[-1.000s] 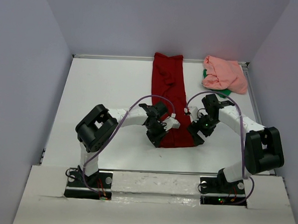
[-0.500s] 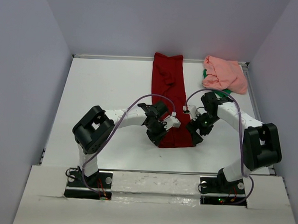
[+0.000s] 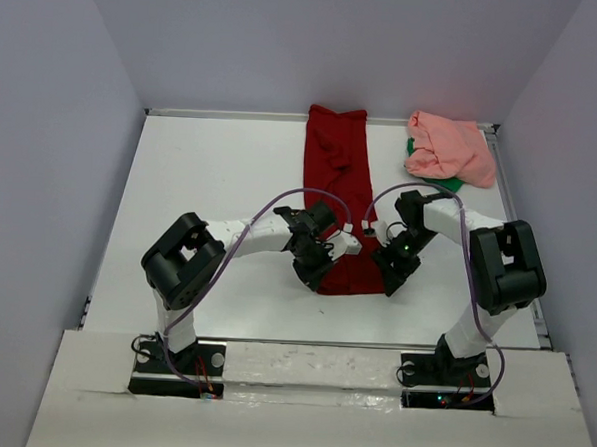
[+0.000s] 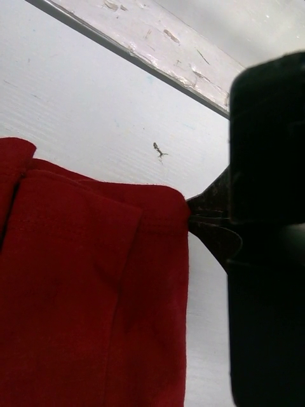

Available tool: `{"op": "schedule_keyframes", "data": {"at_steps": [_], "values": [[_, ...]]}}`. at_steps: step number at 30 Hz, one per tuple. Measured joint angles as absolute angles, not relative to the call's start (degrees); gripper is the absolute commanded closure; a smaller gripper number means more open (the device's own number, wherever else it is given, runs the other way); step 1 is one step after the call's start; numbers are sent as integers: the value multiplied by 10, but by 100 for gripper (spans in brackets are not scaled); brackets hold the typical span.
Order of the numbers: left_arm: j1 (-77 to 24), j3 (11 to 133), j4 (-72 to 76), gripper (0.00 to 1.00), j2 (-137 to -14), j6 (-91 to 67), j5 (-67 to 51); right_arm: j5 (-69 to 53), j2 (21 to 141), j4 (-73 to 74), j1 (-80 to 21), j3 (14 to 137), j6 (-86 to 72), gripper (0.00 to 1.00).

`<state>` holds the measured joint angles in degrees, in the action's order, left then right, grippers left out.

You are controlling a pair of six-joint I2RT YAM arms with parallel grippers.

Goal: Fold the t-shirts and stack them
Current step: Grab the bottom of the folded rectangular tshirt with both arms

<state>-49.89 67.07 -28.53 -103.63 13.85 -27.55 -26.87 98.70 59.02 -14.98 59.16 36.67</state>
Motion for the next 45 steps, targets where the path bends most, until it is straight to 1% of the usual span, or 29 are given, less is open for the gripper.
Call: {"op": "schedule_keyframes", "data": {"at_steps": [1, 2, 3, 4, 7, 11, 14, 17, 19, 20, 22, 35, 45], "values": [[-499, 671, -285, 100, -1036, 138, -276, -270, 992, 594, -150, 593, 368, 42], [-499, 671, -285, 100, -1036, 138, -275, -271, 994, 594, -150, 593, 369, 43], [-499, 671, -285, 100, -1036, 138, -276, -273, 999, 597, -150, 595, 370, 52], [-499, 671, -285, 100, -1036, 138, -276, -274, 1004, 600, -150, 595, 370, 58], [-499, 671, -285, 100, -1036, 138, -276, -276, 1010, 601, -150, 596, 373, 66], [-499, 671, -285, 100, -1036, 139, -276, -276, 1013, 602, -150, 596, 375, 70], [-499, 671, -285, 100, -1036, 139, -276, -276, 1013, 604, -150, 598, 376, 71], [-499, 671, -285, 100, -1036, 139, -276, -276, 1013, 606, -150, 601, 376, 76], [-499, 671, -285, 100, -1036, 139, -276, -276, 1013, 606, -150, 603, 376, 83], [-499, 671, -285, 100, -1036, 139, -276, -276, 1013, 606, -150, 603, 376, 93], [-499, 671, -285, 100, -1036, 139, -276, -276, 1014, 606, -150, 603, 378, 100], [-499, 671, -285, 100, -1022, 139, -257, -275, 1017, 608, -150, 606, 377, 100], [-499, 671, -284, 100, -1006, 139, -207, -260, 996, 611, -150, 651, 368, 100]]}}
